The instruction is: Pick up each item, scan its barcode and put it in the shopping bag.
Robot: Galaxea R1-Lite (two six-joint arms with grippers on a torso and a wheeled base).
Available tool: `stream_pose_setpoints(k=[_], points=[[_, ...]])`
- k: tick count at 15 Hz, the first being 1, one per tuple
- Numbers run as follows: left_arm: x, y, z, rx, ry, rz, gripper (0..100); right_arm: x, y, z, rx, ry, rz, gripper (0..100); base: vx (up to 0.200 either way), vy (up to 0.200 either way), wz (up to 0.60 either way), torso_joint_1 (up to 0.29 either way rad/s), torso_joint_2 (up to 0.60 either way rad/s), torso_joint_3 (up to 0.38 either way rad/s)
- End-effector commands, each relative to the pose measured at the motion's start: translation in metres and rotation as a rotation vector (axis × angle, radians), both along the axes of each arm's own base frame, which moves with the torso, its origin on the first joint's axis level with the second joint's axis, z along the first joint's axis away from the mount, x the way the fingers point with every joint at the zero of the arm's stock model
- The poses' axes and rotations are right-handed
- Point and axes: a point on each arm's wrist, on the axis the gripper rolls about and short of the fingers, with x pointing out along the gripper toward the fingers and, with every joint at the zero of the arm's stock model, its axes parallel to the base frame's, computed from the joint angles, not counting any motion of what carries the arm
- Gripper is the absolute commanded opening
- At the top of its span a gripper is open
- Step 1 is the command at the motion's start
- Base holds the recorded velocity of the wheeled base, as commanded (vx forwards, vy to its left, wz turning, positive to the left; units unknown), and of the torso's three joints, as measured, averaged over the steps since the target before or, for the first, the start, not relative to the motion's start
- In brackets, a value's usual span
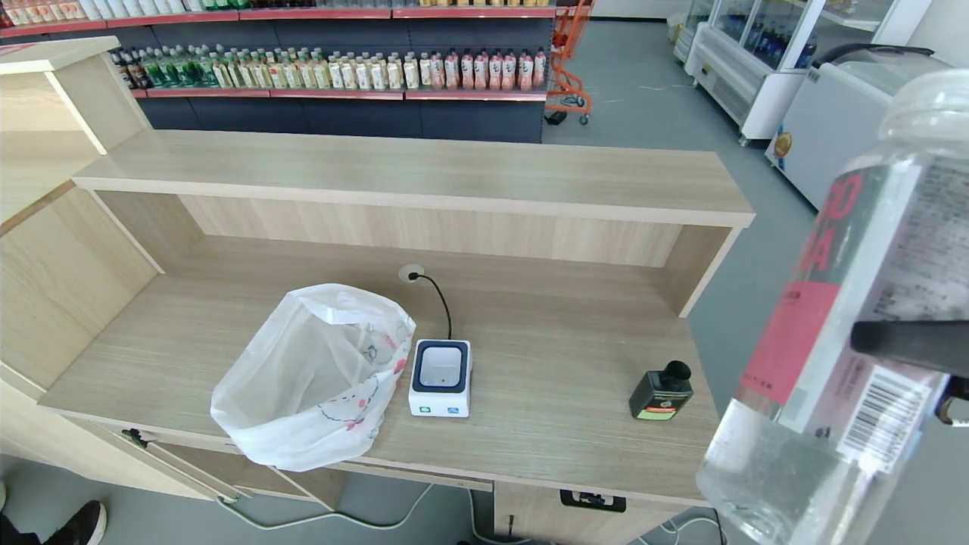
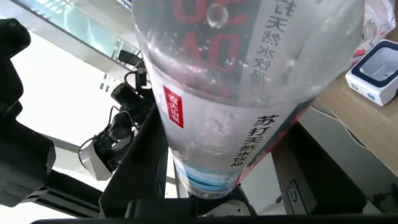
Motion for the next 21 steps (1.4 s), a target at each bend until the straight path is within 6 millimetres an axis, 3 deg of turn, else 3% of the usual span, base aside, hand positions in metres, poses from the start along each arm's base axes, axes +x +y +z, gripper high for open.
stream_pose_setpoints(k=[1, 3, 6, 21], points=[[0.0, 0.0, 0.0, 0.0, -0.001, 0.0, 100, -0.012, -0.006, 0.004, 0.018, -0.039, 0.008, 0, 0.0, 0.0, 0.0, 0.0, 0.0, 0.0], [0.0, 0.0, 0.0, 0.0, -0.001, 0.0, 100, -0.028, -0.013, 0.0, 0.025, -0.052, 0.036, 0, 0.0, 0.0, 0.0, 0.0, 0.0, 0.0], [0.0, 0.0, 0.0, 0.0, -0.001, 0.0, 100, -0.035, -0.015, -0.007, 0.022, -0.042, 0.05, 0, 0.0, 0.0, 0.0, 0.0, 0.0, 0.0], [0.0, 0.0, 0.0, 0.0, -0.001, 0.0, 100, -0.041, -0.016, -0.019, 0.009, -0.02, 0.067, 0, 0.0, 0.0, 0.0, 0.0, 0.0, 0.0]])
